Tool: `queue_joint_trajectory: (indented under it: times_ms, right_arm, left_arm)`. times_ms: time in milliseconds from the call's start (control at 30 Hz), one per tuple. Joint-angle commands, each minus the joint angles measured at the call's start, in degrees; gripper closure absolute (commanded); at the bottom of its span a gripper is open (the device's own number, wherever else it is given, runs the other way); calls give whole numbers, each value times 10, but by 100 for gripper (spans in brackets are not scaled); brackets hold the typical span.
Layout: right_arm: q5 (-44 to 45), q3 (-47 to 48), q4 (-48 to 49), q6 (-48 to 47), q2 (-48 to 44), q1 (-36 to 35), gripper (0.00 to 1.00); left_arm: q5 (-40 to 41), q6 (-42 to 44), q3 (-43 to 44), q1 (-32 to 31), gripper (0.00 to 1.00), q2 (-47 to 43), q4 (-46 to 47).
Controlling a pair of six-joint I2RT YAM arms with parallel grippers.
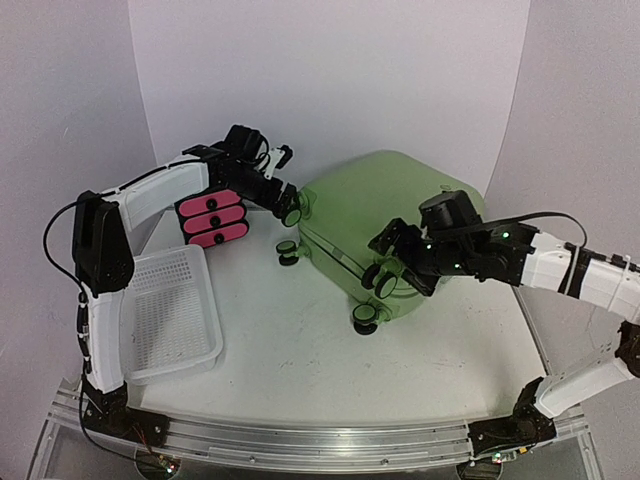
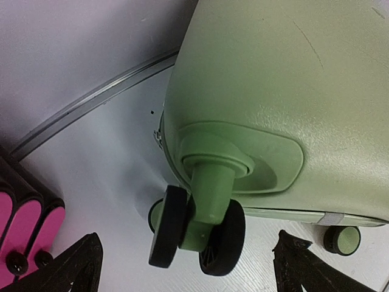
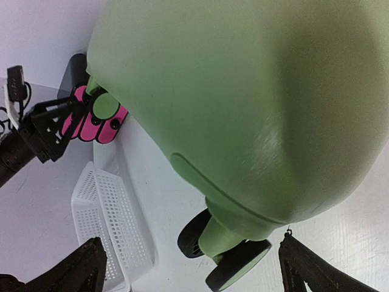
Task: Open, take out, and arrange the luggage
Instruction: Rotate the luggage at the center of the board.
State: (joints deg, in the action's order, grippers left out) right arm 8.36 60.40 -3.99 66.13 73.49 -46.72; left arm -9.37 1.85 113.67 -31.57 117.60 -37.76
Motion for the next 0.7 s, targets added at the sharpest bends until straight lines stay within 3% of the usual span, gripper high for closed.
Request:
queue_joint_trajectory:
  times_ms: [0,333,600,667]
  right_arm:
    - [72,40,-44,90,46,-50,2]
    - [151,68,-109,131,89,-57,2]
    - [177,110,-122,89,132,-56,7]
    - [184,131,-129,68,146,-56,7]
  left_arm:
    - [-3,50,64,8,1,29,23]
    - [-62,40,125,16,4,109,22]
    - [-55,15,122,16,33,125,22]
    - [-56,13,114,16,45,120,22]
